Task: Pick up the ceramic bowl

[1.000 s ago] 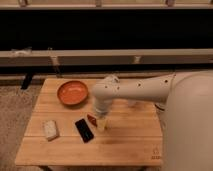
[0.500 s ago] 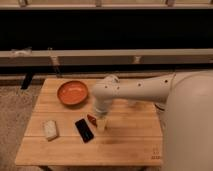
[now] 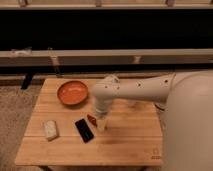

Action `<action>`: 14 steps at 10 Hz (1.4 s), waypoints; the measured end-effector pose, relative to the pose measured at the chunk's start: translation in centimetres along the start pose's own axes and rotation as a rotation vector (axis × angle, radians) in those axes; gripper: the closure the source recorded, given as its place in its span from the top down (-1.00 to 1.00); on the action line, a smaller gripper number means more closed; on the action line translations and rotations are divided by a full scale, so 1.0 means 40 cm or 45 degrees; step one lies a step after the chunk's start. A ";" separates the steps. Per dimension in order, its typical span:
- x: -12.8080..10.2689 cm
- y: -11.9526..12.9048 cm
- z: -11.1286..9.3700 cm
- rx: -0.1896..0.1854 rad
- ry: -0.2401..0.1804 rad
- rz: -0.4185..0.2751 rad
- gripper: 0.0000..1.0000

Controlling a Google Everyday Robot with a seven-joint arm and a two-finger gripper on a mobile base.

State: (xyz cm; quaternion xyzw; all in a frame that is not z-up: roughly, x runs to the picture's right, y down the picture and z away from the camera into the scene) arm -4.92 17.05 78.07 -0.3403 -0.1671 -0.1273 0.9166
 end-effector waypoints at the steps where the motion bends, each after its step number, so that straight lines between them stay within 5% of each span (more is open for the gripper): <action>1: 0.000 0.000 0.000 0.000 0.000 0.000 0.60; 11: -0.001 -0.001 -0.002 0.003 0.006 -0.007 0.60; 14: -0.026 -0.076 -0.028 0.065 0.119 -0.101 0.60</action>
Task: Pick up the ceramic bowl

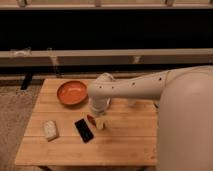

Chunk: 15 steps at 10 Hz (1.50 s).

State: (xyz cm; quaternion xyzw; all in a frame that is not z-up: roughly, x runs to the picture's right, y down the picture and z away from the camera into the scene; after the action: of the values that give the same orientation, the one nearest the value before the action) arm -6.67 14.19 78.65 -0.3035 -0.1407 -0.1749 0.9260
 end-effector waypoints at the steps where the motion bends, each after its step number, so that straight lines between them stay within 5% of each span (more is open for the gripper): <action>1: 0.009 -0.044 -0.008 0.015 0.007 -0.025 0.60; 5: 0.004 -0.171 -0.014 0.038 -0.005 -0.088 0.60; 8: -0.063 -0.288 0.015 0.045 -0.010 -0.155 0.60; 11: -0.098 -0.371 0.084 0.013 -0.007 -0.212 0.60; 15: -0.092 -0.383 0.199 -0.033 0.007 -0.231 0.60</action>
State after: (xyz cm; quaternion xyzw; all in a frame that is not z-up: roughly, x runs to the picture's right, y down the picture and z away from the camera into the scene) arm -17.47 8.37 91.32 -0.3011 -0.1626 -0.2608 0.9027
